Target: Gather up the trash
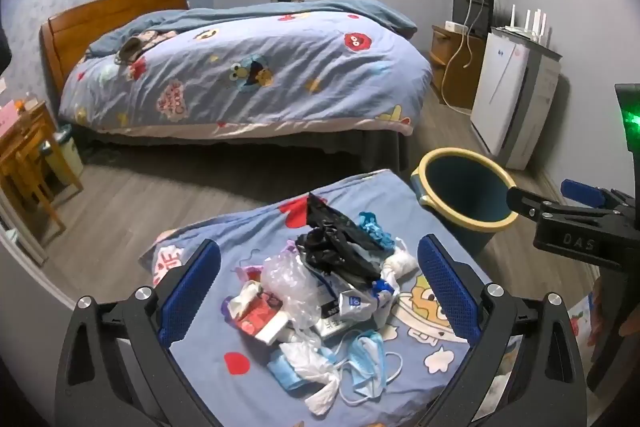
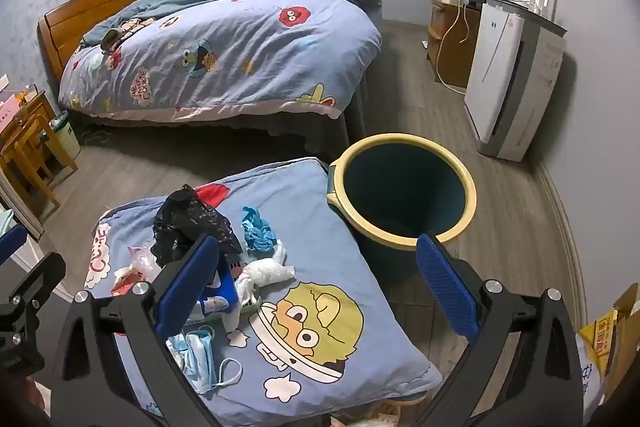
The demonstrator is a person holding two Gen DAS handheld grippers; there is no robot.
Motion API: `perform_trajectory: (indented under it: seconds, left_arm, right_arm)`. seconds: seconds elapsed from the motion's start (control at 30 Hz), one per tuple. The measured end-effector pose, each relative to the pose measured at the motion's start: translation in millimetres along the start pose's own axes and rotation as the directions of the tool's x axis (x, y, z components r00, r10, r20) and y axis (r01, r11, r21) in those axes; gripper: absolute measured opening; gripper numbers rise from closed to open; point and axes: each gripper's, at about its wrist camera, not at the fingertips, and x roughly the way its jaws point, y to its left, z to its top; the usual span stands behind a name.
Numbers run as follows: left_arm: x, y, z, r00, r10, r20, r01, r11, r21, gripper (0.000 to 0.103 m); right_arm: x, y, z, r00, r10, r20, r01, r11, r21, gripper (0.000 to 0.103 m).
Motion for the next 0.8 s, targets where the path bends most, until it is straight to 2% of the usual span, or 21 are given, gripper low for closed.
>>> perform_trajectory:
  seconds: [0.8]
  left_arm:
    - [-0.5, 1.9, 0.1, 1.0, -0.007, 0.006, 0.007, 1.0, -0.01, 0.098]
  right_arm:
    - [0.9, 1.8, -1.5, 1.0, -0.012, 0.003, 0.012, 1.0, -0.014, 0.097]
